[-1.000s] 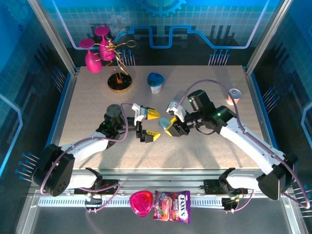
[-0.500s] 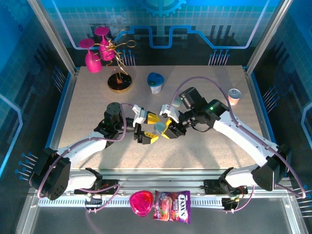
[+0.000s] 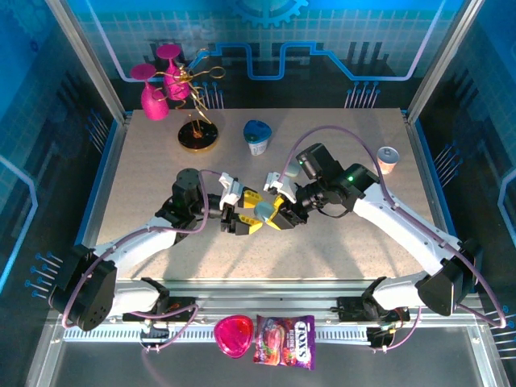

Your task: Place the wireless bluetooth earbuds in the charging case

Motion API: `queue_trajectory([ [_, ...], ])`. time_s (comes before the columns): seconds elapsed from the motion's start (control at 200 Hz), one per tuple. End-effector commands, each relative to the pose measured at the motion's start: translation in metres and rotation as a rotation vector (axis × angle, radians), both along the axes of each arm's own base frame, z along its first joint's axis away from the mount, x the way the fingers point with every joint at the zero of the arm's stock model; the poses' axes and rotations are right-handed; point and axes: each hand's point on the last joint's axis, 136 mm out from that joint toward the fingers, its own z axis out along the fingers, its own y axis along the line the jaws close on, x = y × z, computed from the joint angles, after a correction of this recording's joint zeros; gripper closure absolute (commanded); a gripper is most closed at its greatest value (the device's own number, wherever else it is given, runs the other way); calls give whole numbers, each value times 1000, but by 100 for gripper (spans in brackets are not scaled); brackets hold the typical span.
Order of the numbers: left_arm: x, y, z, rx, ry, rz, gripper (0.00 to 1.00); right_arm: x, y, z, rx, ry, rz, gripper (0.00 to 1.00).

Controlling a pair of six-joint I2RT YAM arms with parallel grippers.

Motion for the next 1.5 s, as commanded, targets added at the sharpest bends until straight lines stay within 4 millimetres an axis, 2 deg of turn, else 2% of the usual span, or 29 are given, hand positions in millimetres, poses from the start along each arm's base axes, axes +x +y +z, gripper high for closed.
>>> queue_trajectory([
  [0.0,-3,-3,11,-18,-23,-40,40,-3,6,13,36,-20,32,72],
  [0.25,-2,-4,10,-16,-10,-45,51,-3,8,12,37,-23,33,72],
  [0.46,-2,-4,9,-15,-8,-47,52,0,9,11,33,-36,26,72],
  [0.6,-2,-4,8,-13,-4,-47,60,3,9,10,28,-42,18,71],
  [0.69,-2,-4,8,-14,-8,-45,63,5,8,10,25,-57,8,63],
  [0.775,0,-4,8,-15,-12,-38,65,8,6,11,29,-71,-10,60],
  [0.84,0,-4,10,-19,-14,-34,67,11,4,13,37,-85,-34,49],
  [0.916,0,-4,11,-27,-17,-31,67,16,0,15,55,-99,-65,43],
  [1.226,-2,-3,12,-31,-21,-39,68,34,-13,23,102,-125,-174,42],
  [1.491,-1,-3,11,-30,-21,-39,68,37,-21,30,135,-133,-207,42],
])
